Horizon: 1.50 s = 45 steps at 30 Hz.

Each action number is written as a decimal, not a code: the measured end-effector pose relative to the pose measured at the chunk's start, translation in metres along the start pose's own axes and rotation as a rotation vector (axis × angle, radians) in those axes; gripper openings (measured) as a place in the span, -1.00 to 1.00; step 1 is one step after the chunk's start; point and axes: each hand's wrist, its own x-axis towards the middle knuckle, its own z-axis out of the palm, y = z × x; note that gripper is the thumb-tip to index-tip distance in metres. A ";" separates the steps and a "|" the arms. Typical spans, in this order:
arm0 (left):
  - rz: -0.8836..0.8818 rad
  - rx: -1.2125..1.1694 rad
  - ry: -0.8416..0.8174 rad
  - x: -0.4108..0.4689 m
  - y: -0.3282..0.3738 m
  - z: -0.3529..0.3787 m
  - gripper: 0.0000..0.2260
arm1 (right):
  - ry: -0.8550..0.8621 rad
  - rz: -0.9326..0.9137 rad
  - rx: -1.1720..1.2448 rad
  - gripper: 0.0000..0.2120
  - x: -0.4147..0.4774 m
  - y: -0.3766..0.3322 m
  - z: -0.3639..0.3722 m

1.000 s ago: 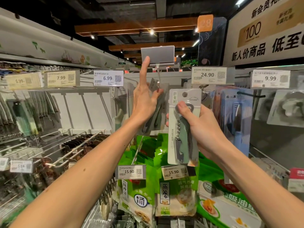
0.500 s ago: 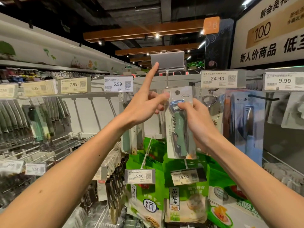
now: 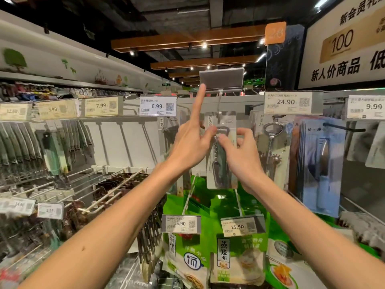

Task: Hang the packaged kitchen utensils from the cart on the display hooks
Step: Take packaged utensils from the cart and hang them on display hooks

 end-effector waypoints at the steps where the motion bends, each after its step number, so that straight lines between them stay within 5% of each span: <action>1: -0.026 -0.031 0.054 -0.009 -0.003 0.004 -0.18 | 0.006 -0.012 -0.051 -0.66 -0.007 0.007 -0.001; 7: -0.377 -0.295 -0.005 -0.046 -0.027 0.035 -0.50 | 0.009 -0.138 -0.193 -0.52 -0.018 0.032 -0.003; 19: -0.488 -0.079 -0.091 -0.056 -0.037 0.013 -0.73 | -0.170 0.024 -0.410 -0.21 -0.041 0.049 0.000; 23: -0.475 0.095 -0.272 -0.085 -0.033 -0.017 -0.91 | -0.019 -0.136 -0.389 -0.47 -0.088 0.064 0.004; 25: -0.420 0.227 -0.348 -0.107 -0.026 -0.039 -0.80 | -0.017 -0.188 -0.341 -0.69 -0.119 0.071 0.014; 29: -0.485 0.380 -0.544 -0.183 -0.021 -0.106 -0.63 | -0.241 -0.113 -0.316 -0.80 -0.204 0.092 0.062; 34: -0.716 0.560 -0.787 -0.343 -0.025 -0.227 -0.65 | -0.689 -0.015 -0.285 -0.82 -0.344 0.107 0.149; 40: -1.141 0.538 -0.572 -0.501 -0.017 -0.372 -0.77 | -1.027 0.099 -0.194 -0.81 -0.495 0.090 0.275; 45: -1.290 0.589 -0.335 -0.588 -0.025 -0.468 -0.73 | -1.207 0.059 -0.173 -0.86 -0.581 0.047 0.369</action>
